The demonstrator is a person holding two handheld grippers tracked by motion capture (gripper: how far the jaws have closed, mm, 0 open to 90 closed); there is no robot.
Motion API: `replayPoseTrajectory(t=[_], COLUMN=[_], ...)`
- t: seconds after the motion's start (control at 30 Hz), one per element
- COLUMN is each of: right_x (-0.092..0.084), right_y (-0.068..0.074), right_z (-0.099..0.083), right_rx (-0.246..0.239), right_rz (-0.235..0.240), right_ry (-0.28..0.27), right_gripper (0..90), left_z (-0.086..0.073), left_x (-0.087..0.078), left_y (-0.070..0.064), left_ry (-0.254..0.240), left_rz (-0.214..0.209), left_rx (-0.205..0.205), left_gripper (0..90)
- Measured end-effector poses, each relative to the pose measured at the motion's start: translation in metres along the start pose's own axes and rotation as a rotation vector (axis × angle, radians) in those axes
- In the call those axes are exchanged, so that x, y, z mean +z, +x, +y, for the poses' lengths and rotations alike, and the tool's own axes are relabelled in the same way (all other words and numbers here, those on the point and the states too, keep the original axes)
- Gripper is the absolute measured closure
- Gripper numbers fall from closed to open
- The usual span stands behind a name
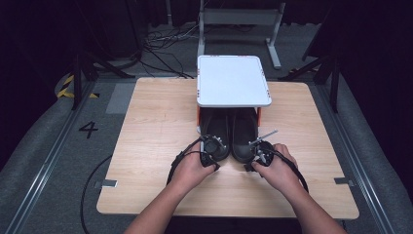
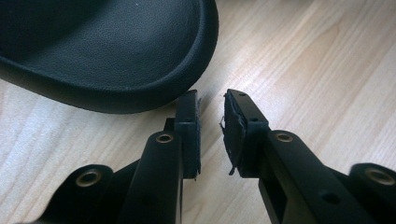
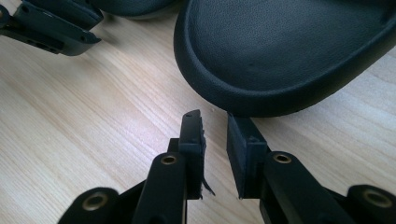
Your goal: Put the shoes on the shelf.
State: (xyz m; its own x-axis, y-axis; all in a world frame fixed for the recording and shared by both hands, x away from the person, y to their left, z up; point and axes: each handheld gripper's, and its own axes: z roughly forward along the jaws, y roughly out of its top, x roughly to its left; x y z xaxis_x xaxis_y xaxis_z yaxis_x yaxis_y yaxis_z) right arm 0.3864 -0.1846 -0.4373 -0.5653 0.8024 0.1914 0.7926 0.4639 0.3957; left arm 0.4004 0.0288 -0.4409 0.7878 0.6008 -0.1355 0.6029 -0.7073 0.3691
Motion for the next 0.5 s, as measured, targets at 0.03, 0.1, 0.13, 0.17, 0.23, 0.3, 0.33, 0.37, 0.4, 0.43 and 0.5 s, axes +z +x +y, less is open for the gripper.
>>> replayPoseTrajectory(t=[0.03, 0.1, 0.13, 0.17, 0.23, 0.3, 0.33, 0.37, 0.4, 0.43, 0.5], right_x=[0.0, 0.001, 0.001, 0.001, 0.001, 0.001, 0.001, 0.0, 0.0, 0.0, 0.0], right_y=[-0.001, -0.002, -0.002, -0.003, -0.004, -0.005, -0.006, -0.008, -0.009, -0.011, -0.015], right_z=[0.002, 0.004, 0.006, 0.008, 0.012, 0.016, 0.017, 0.02, 0.023, 0.026, 0.03], right_rx=[0.005, 0.007, 0.008, 0.008, 0.013, 0.013, 0.015, 0.018, 0.014, 0.02, 0.017], right_rz=[-0.002, -0.004, -0.003, -0.004, -0.013, -0.018, -0.02, -0.027, -0.035, -0.041, -0.049], right_ry=[-0.001, -0.008, -0.008, -0.008, -0.013, -0.015, -0.017, -0.022, -0.022, -0.026, -0.03], right_gripper=[77.2, 77.5, 77.6, 77.6, 77.9, 78.0, 78.3, 78.5, 79.0, 79.4, 80.5], left_z=[0.001, 0.002, 0.003, 0.005, 0.008, 0.011, 0.013, 0.014, 0.015, 0.016, 0.019], left_x=[0.0, 0.0, 0.0, 0.0, -0.002, -0.003, -0.002, -0.002, -0.001, 0.0, 0.0], left_y=[0.001, 0.003, 0.004, 0.005, 0.008, 0.01, 0.011, 0.013, 0.015, 0.016, 0.02], left_ry=[-0.002, -0.009, -0.006, -0.012, -0.027, -0.03, -0.041, -0.047, -0.051, -0.052, -0.059], left_rz=[0.006, 0.03, 0.033, 0.036, 0.05, 0.069, 0.069, 0.07, 0.068, 0.068, 0.075], left_rx=[-0.006, -0.007, -0.012, -0.014, -0.019, -0.018, -0.019, -0.019, -0.023, -0.03, -0.033], left_gripper=[75.7, 75.2, 75.5, 75.4, 75.3, 74.8, 74.1, 73.9, 74.6, 74.8, 75.2])
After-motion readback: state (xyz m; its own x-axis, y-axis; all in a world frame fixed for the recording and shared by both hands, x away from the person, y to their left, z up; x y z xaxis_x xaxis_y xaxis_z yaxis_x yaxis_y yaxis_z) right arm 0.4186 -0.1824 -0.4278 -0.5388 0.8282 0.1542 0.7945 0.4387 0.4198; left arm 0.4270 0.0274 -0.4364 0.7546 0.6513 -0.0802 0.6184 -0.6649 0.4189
